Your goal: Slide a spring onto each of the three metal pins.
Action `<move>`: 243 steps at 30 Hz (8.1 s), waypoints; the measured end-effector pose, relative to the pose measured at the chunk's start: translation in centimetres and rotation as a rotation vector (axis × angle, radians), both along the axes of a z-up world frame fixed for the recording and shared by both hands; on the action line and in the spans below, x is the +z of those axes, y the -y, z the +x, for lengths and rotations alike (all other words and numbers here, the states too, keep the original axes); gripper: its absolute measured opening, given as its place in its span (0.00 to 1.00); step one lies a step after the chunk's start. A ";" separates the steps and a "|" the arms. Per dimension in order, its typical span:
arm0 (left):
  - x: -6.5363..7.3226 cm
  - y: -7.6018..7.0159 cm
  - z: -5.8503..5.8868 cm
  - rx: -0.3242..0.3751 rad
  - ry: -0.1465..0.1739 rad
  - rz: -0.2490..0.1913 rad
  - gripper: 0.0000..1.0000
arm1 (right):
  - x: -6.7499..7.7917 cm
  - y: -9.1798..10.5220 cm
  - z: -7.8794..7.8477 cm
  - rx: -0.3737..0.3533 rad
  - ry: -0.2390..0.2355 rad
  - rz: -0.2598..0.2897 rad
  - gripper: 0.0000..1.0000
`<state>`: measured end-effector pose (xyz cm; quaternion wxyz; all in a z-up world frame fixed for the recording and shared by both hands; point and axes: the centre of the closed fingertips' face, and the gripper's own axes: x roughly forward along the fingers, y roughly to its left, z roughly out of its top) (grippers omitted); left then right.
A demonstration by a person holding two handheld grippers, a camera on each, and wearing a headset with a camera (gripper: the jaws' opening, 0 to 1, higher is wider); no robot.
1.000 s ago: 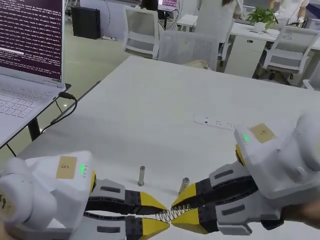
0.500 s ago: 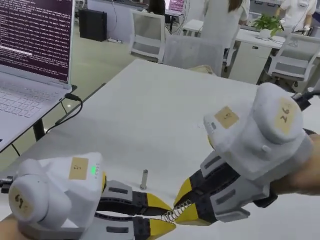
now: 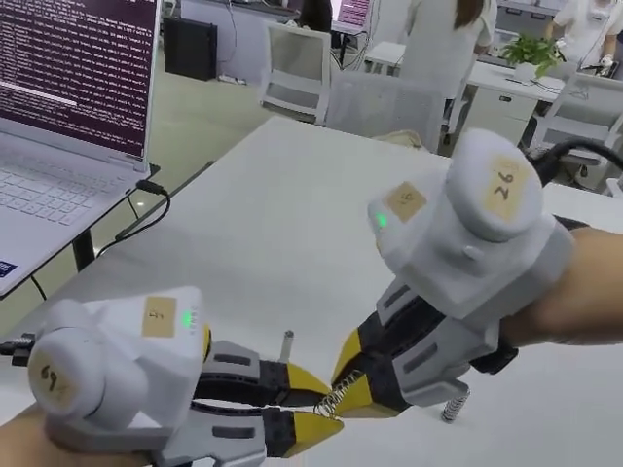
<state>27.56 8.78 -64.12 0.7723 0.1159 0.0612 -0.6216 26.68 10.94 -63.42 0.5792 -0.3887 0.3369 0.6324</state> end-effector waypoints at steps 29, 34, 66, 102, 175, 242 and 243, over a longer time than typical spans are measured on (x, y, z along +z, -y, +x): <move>-0.6 -0.3 1.3 0.035 -0.027 0.008 0.03 | -0.7 -1.0 1.4 0.029 0.001 -0.120 0.08; -0.6 -0.4 1.4 0.040 -0.043 -0.001 0.07 | -0.9 -1.0 1.5 0.032 0.005 -0.130 0.08; -2.6 -2.8 2.3 0.154 -0.153 0.001 0.57 | -0.9 -1.3 3.0 -0.002 0.013 -0.099 0.08; -4.3 -6.3 2.7 0.309 -0.116 0.018 0.79 | -0.6 -1.4 9.6 -0.123 0.046 -0.065 0.08; -5.9 -7.2 3.2 0.337 -0.127 0.062 0.74 | -12.9 -2.8 14.4 -0.179 -0.064 -0.214 0.08; -5.0 -6.1 4.9 0.320 -0.117 0.100 0.73 | -5.5 2.2 14.9 -0.430 0.127 0.208 0.66; -5.0 -6.1 4.9 0.320 -0.117 0.099 0.73 | -5.4 2.3 14.9 -0.435 0.130 0.212 0.66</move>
